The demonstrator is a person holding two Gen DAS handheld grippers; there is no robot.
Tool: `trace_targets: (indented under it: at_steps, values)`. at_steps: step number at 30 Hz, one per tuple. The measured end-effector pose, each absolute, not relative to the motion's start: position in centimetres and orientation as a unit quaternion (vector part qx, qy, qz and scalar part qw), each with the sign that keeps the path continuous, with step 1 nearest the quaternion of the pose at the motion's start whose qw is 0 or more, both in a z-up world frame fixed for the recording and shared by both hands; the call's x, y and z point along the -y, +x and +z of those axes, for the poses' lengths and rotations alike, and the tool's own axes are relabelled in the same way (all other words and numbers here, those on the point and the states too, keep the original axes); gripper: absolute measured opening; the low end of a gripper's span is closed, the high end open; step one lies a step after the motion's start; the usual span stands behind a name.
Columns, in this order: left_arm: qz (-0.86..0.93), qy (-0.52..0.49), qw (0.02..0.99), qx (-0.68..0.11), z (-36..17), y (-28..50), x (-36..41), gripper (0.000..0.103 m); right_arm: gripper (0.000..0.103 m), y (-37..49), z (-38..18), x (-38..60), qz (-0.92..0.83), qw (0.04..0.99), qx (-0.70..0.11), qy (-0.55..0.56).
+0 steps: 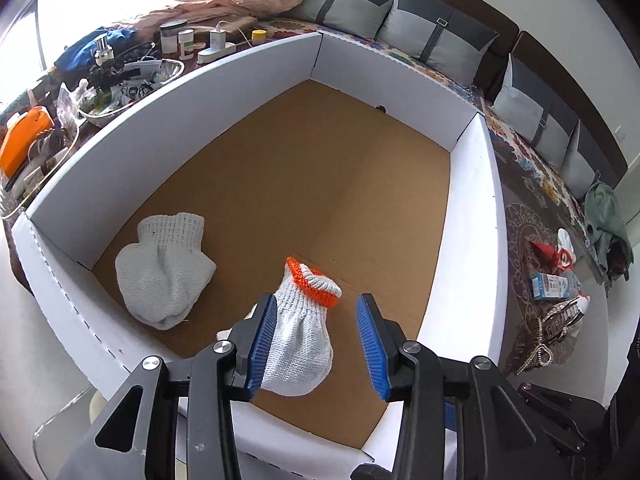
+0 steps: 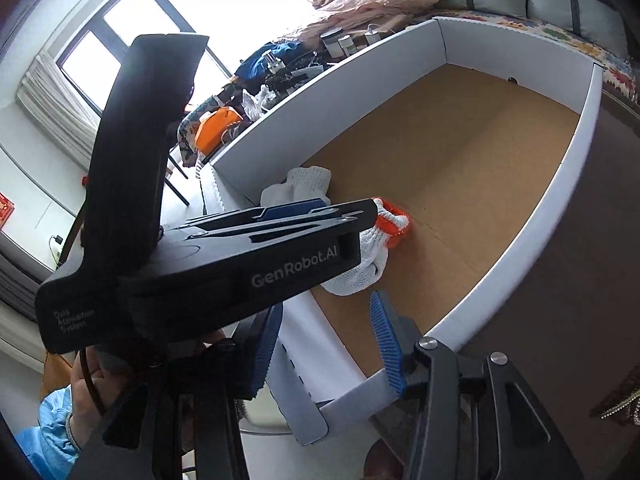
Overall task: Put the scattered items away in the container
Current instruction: 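Open both tools to drop the gloves and lift out of the box, then move both open tools back over the table items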
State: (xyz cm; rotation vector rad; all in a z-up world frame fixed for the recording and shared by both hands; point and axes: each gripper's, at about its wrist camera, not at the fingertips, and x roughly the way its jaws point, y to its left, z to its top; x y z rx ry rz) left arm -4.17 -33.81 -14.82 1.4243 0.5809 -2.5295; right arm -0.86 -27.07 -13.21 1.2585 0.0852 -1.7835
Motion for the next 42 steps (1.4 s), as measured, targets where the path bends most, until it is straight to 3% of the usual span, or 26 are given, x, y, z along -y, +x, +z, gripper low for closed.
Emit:
trace_targets:
  at_steps: [9, 19, 29, 37, 42]
  values:
    - [-0.889, 0.424, 0.078, -0.152, -11.6, -5.9, 35.5, 0.042, 0.047, -0.6, -13.1, 26.4, -0.724, 0.449, -0.06, 0.52]
    - [-0.859, 0.506, 0.073, -0.026, -14.5, -8.9, 33.1, 0.042, 0.047, 0.3, -13.1, 27.0, -0.724, 0.439, -0.084, 0.526]
    - [-0.844, 0.526, 0.077, -0.075, -15.3, -4.8, 33.5, 0.042, 0.047, 3.2, -13.3, 26.0, -0.698, 0.44, -0.075, 0.559]
    - [-0.879, 0.463, 0.098, -0.064, -11.2, -3.1, 30.6, 0.042, 0.047, 5.1, -7.0, 21.2, -0.808, 0.435, -0.058, 0.393]
    - [-0.903, 0.423, 0.061, -0.052, -7.3, -1.9, 25.1, 0.042, 0.047, 6.5, -4.8, 14.1, -0.865, 0.386, -0.051, 0.316]
